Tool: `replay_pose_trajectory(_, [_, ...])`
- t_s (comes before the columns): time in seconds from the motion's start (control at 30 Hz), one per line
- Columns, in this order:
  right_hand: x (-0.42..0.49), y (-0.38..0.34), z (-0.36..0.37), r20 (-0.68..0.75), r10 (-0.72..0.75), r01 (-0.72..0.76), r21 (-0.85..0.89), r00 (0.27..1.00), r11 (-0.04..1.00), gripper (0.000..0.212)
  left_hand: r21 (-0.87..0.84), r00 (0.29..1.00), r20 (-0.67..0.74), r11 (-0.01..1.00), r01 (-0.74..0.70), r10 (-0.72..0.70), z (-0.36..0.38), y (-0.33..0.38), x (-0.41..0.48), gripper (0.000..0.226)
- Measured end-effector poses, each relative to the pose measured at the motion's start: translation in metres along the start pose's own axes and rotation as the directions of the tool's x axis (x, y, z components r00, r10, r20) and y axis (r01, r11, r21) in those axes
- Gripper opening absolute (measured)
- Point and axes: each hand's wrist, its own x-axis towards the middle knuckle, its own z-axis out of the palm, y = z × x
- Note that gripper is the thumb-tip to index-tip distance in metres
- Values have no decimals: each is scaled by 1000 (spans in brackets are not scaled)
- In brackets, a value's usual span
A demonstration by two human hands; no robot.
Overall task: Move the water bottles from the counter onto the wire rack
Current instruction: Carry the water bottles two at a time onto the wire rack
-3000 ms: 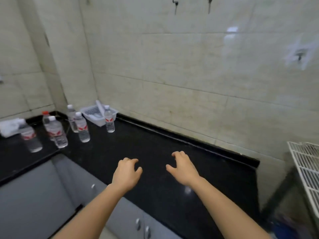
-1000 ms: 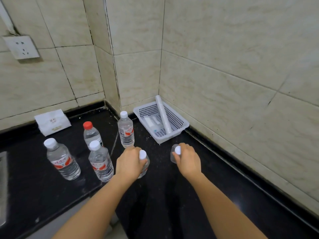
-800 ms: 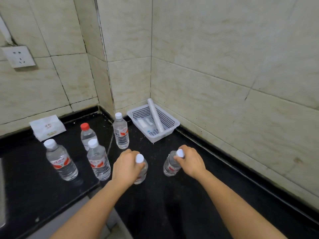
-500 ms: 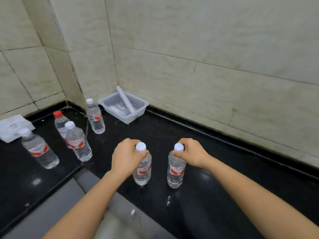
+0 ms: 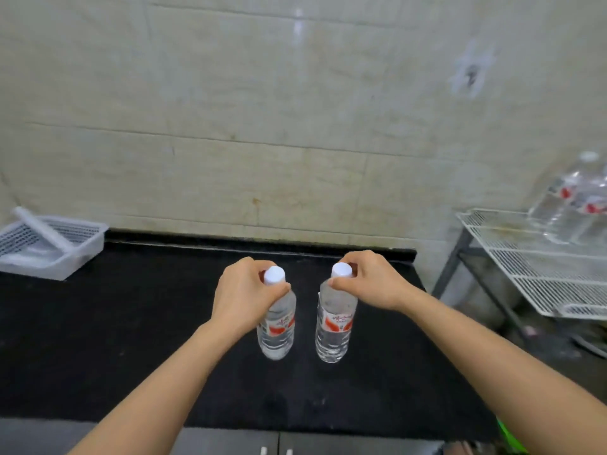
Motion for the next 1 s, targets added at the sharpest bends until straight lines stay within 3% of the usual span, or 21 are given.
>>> replay_pose_trajectory(0.2, [-47, 65, -116, -144, 44, -51, -45, 989, 998, 25, -110, 989, 73, 986, -123, 131, 71, 108, 5, 22])
replay_pose_trajectory(0.5, [-93, 172, -270, -342, 13, -8, 17, 940, 1000, 29, -344, 972, 122, 927, -147, 199, 178, 277, 19, 17])
replay_pose_trajectory(0.83, [-108, 271, -389, -484, 37, -39, 7, 874, 999, 37, -447, 951, 69, 861, -242, 303, 282, 414, 57, 11])
replay_pose_trajectory(1.0, [-98, 324, -425, -504, 69, -75, 9, 861, 997, 36, -501, 913, 140, 823, -268, 383, 338, 451, 87, 14])
